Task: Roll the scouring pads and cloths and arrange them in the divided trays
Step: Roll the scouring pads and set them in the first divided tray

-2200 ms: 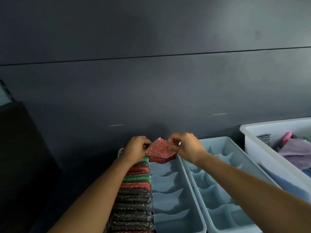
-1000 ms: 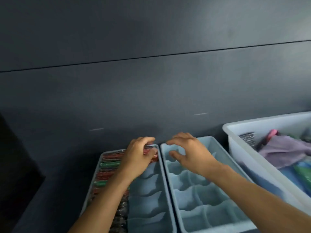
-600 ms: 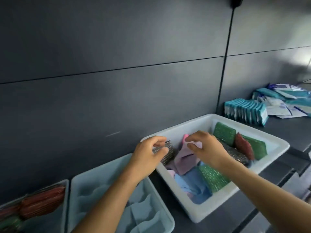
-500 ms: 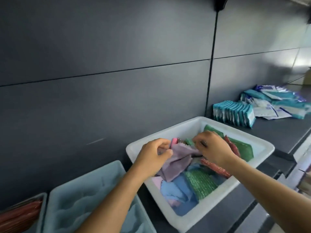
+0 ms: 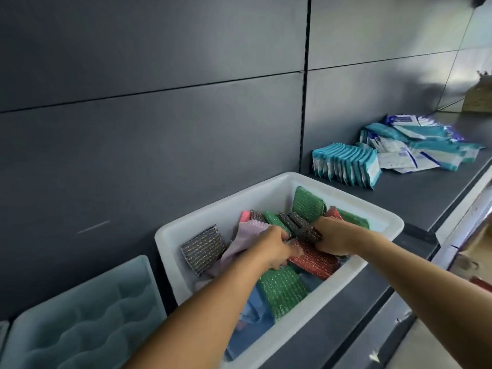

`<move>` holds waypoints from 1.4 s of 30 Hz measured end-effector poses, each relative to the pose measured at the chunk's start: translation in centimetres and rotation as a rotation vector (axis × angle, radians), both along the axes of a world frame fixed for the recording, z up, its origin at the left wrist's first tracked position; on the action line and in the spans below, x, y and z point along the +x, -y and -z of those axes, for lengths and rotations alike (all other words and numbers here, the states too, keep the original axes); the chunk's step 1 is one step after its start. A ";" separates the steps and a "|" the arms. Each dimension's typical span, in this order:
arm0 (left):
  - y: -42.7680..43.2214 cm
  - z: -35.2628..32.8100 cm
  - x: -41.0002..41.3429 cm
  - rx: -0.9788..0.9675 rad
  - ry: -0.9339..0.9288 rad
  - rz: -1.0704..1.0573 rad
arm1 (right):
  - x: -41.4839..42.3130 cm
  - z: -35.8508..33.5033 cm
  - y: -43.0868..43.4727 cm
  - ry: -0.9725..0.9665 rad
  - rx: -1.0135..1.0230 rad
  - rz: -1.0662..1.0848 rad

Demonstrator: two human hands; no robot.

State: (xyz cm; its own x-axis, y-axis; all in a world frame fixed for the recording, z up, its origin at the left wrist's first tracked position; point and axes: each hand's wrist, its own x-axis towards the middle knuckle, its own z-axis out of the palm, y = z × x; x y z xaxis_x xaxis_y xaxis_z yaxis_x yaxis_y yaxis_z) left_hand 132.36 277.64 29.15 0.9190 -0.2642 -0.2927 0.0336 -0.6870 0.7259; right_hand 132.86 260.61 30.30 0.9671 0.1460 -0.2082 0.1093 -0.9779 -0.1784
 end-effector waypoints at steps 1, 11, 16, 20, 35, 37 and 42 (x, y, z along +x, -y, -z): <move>0.3 0.0 -0.1 -0.032 -0.047 -0.018 | 0.0 -0.1 -0.1 0.015 -0.016 -0.002; -7.9 -2.9 -2.5 -0.320 0.019 -0.168 | -3.1 -4.4 -4.8 0.430 0.416 0.024; -14.3 -4.8 -7.3 -0.477 0.154 -0.329 | -3.9 -6.0 -11.2 0.472 0.604 -0.021; -19.9 -6.3 -11.9 -0.540 0.306 -0.440 | -4.8 -6.5 -17.3 0.470 0.785 -0.105; -43.2 -6.4 -25.6 -0.647 0.605 -0.993 | -13.1 -4.8 -40.8 0.374 1.118 -0.264; -45.4 -5.9 -26.8 -0.616 0.600 -1.038 | -14.1 -3.7 -43.6 0.299 1.036 -0.334; -49.3 -4.4 -29.1 -0.540 0.602 -1.122 | -15.8 -1.5 -48.6 0.310 0.503 -0.614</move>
